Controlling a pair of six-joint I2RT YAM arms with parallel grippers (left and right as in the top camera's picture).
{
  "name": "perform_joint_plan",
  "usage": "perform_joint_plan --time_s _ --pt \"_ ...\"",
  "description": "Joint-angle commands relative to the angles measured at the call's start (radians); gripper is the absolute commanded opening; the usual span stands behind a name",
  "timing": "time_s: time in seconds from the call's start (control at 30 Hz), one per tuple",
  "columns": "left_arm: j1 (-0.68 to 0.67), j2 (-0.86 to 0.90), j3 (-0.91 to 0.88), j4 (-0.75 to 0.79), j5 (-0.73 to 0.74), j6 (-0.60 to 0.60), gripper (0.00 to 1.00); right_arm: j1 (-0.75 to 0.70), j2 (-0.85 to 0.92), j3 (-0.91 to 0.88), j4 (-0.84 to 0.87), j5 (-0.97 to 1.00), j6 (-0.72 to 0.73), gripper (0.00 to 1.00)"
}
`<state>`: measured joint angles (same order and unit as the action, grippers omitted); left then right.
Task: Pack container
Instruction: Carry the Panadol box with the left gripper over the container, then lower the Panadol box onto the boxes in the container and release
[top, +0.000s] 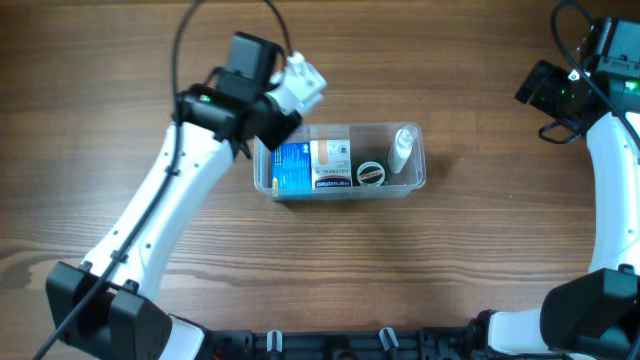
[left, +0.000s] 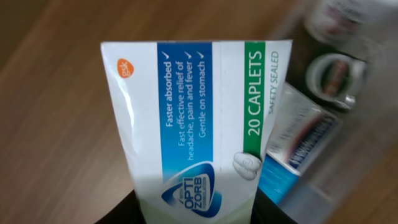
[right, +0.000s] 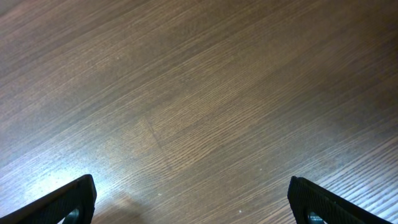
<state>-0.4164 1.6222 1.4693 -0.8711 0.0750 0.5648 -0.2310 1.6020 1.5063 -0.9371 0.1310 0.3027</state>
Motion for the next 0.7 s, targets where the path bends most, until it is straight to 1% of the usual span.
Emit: perform_joint_plan --time_s 0.0,0.17,0.27,0.33,0.37,0.43,0.47,0.57,0.6,0.63,0.67 --pt "-0.067 0.002 0.0 -0.056 0.014 0.049 0.42 0.001 -0.021 0.008 0.002 -0.005 0.013 1.0" --pt "-0.074 0.033 -0.064 -0.078 0.073 0.211 0.44 0.001 -0.021 0.008 0.002 -0.005 0.012 1.0" --pt "-0.074 0.087 -0.072 -0.076 0.074 0.298 0.45 0.001 -0.021 0.008 0.002 -0.005 0.012 1.0" --pt "-0.073 0.131 -0.073 -0.072 0.074 0.35 0.48 0.001 -0.021 0.008 0.002 -0.005 0.013 1.0" --pt "-0.072 0.161 -0.074 -0.049 0.074 0.353 0.5 0.001 -0.021 0.008 0.002 -0.005 0.012 1.0" --pt "-0.072 0.194 -0.074 -0.011 0.074 0.354 0.5 0.001 -0.021 0.008 0.002 -0.005 0.012 1.0" --pt "-0.072 0.21 -0.074 -0.002 0.074 0.372 0.5 0.001 -0.021 0.008 0.002 -0.005 0.012 1.0" --pt "-0.072 0.217 -0.073 0.004 0.073 0.371 0.54 0.001 -0.021 0.008 0.002 -0.005 0.012 1.0" --pt "-0.072 0.21 -0.073 0.013 0.074 0.37 0.53 0.001 -0.021 0.008 0.002 -0.005 0.012 1.0" --pt "-0.072 0.201 -0.073 0.023 0.074 0.367 0.5 0.001 -0.021 0.008 0.002 -0.005 0.012 1.0" --pt "-0.072 0.193 -0.073 0.03 0.074 0.343 0.49 0.001 -0.021 0.008 0.002 -0.005 0.012 1.0"
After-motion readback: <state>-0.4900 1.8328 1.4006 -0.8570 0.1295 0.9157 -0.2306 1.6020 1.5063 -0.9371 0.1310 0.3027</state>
